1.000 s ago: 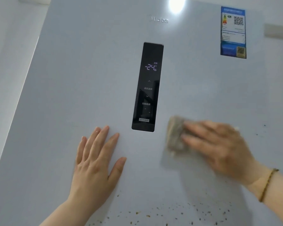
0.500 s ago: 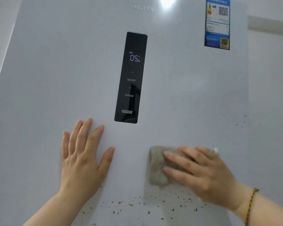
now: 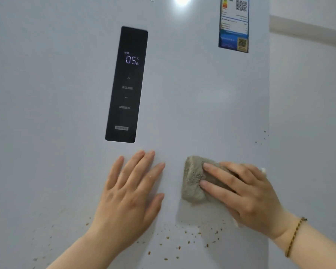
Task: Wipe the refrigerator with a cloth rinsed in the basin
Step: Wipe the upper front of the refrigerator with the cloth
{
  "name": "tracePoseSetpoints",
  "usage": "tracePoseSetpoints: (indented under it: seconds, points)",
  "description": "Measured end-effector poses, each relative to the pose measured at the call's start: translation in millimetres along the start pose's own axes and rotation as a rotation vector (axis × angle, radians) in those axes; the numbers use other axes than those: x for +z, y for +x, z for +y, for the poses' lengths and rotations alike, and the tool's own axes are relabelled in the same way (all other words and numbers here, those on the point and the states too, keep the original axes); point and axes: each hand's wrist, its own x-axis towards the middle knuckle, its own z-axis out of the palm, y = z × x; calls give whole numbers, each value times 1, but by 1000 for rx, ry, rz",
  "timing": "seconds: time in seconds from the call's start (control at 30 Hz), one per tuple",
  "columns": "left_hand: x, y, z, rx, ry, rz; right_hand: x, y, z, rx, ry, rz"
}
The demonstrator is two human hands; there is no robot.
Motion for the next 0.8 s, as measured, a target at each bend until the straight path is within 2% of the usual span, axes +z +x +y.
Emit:
tracePoseSetpoints:
  seconds: [0.07,0.13,0.23,0.3,0.47,0.63,0.8]
  points:
    - [3,0,3,-29,22,-6,-1,3,29,68,-68,25]
    - [4,-1,7,-47,27,-5,-1,6,58,243,-120,60]
    - [4,1,10,-66,42,-14,4,8,73,528,-21,119]
    - [4,1,12,-96,17,-33,6,-2,62,616,27,154]
    - [6,0,16,-136,0,-52,-2,-46,14,579,100,125]
    - [7,1,18,-139,10,-41,-9,-33,47,445,84,44]
    - [8,0,18,-150,12,-39,6,-1,70,711,87,125]
